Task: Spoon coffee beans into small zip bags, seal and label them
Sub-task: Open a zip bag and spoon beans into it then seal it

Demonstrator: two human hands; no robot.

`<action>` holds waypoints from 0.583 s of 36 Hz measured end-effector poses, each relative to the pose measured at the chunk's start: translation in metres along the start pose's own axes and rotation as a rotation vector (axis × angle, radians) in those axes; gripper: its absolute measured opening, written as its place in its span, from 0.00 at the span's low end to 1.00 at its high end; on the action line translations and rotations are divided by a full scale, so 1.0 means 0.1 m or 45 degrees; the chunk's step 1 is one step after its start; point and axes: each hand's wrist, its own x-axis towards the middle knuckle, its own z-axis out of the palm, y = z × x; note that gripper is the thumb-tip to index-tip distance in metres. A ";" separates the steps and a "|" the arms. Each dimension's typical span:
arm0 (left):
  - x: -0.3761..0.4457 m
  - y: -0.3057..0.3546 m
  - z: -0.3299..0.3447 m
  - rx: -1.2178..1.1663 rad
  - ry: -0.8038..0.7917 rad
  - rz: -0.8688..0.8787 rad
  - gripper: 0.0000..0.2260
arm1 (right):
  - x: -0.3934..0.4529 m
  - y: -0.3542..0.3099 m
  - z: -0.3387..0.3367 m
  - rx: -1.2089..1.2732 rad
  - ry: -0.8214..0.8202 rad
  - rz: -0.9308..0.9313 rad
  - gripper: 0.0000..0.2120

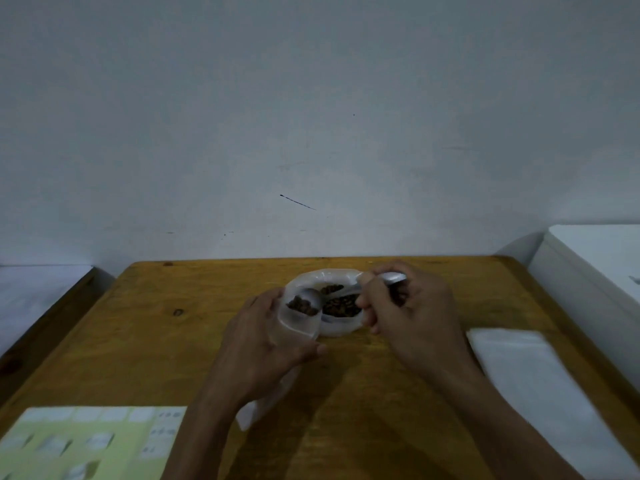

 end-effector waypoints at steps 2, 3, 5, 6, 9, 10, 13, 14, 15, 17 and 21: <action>0.00 0.01 0.01 0.011 0.015 0.018 0.45 | -0.03 0.00 0.02 -0.049 -0.007 -0.079 0.05; 0.00 0.01 0.00 0.015 0.026 0.026 0.44 | -0.03 0.00 0.01 -0.043 0.039 -0.105 0.06; -0.01 -0.01 -0.01 0.031 0.042 0.042 0.43 | -0.02 0.01 -0.03 -0.089 0.155 -0.182 0.06; -0.01 -0.02 -0.01 0.047 0.055 0.053 0.43 | 0.00 0.04 -0.06 -0.161 0.200 -0.242 0.06; -0.01 -0.04 -0.03 0.108 0.073 0.061 0.45 | 0.03 0.19 -0.10 -0.441 0.233 -0.360 0.05; 0.00 -0.05 -0.03 0.133 0.065 0.058 0.46 | 0.03 0.26 -0.10 -0.524 0.210 -0.366 0.05; 0.01 -0.04 -0.01 0.207 0.028 0.050 0.48 | -0.01 0.46 -0.04 -0.652 0.114 -0.284 0.05; 0.01 -0.04 -0.01 0.224 0.009 0.043 0.48 | -0.03 0.50 -0.01 -0.640 0.101 -0.229 0.06; 0.01 -0.03 0.00 0.235 -0.009 0.038 0.49 | -0.05 0.54 0.02 -0.602 0.108 -0.161 0.06; 0.01 -0.01 0.00 0.251 -0.030 0.040 0.51 | -0.08 0.60 0.09 -0.469 0.169 0.022 0.07; 0.01 -0.01 -0.01 0.255 -0.059 0.036 0.53 | -0.07 0.64 0.19 0.006 0.300 0.527 0.07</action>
